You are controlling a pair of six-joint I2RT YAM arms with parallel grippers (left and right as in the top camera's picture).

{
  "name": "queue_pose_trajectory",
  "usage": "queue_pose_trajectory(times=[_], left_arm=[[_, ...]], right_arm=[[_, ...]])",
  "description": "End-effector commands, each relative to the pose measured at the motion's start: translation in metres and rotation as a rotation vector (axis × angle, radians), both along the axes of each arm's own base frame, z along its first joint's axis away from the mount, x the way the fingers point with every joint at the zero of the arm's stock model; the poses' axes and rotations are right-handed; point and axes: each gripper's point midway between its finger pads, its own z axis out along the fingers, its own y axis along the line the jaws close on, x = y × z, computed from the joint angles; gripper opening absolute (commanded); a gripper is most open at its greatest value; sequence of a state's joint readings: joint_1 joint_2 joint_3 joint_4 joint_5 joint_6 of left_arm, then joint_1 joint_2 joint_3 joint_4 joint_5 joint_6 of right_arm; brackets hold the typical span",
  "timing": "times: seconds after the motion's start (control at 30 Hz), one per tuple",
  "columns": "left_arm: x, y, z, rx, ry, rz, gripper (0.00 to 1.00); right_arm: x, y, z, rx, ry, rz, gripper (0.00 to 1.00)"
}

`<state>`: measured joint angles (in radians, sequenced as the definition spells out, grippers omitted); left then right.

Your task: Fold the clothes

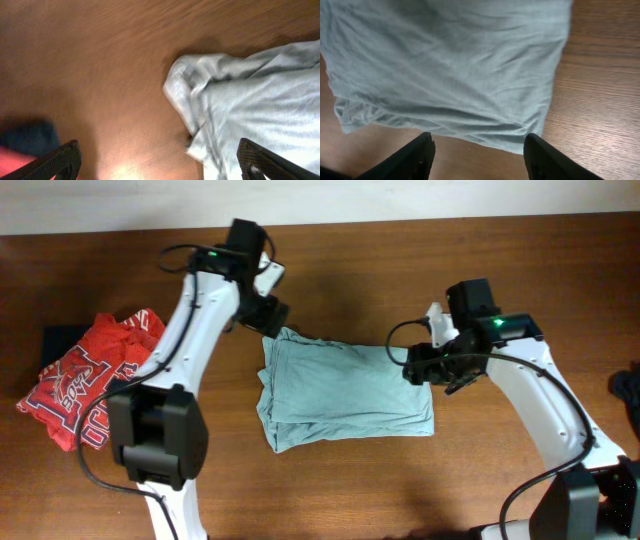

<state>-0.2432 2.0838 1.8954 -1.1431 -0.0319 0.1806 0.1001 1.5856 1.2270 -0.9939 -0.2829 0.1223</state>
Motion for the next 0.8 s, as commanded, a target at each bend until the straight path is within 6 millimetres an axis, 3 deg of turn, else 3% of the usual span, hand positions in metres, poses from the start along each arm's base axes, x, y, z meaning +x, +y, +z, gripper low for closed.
queue_pose_trajectory(times=[0.0, 0.17, 0.33, 0.67, 0.77], left_arm=[[-0.010, 0.016, 0.009, -0.095, 0.057, 0.154, 0.99], [-0.038, 0.043, 0.011, -0.135, 0.182, 0.227, 0.99], [-0.072, 0.068, 0.032, -0.125, 0.260, 0.290, 0.97], [-0.106, 0.073, 0.110, -0.089, 0.083, 0.312, 0.97], [-0.120, 0.074, 0.122, -0.075, 0.041, 0.326, 0.97]], right_arm=[[0.002, -0.011, 0.006, 0.011, -0.008, -0.027, 0.62], [0.005, -0.030, 0.006, 0.019, -0.004, -0.088, 0.63], [0.003, -0.045, 0.006, 0.039, 0.014, -0.138, 0.63], [-0.008, -0.052, 0.004, 0.044, 0.063, -0.165, 0.63], [-0.009, -0.052, 0.004, 0.044, 0.070, -0.165, 0.63]])
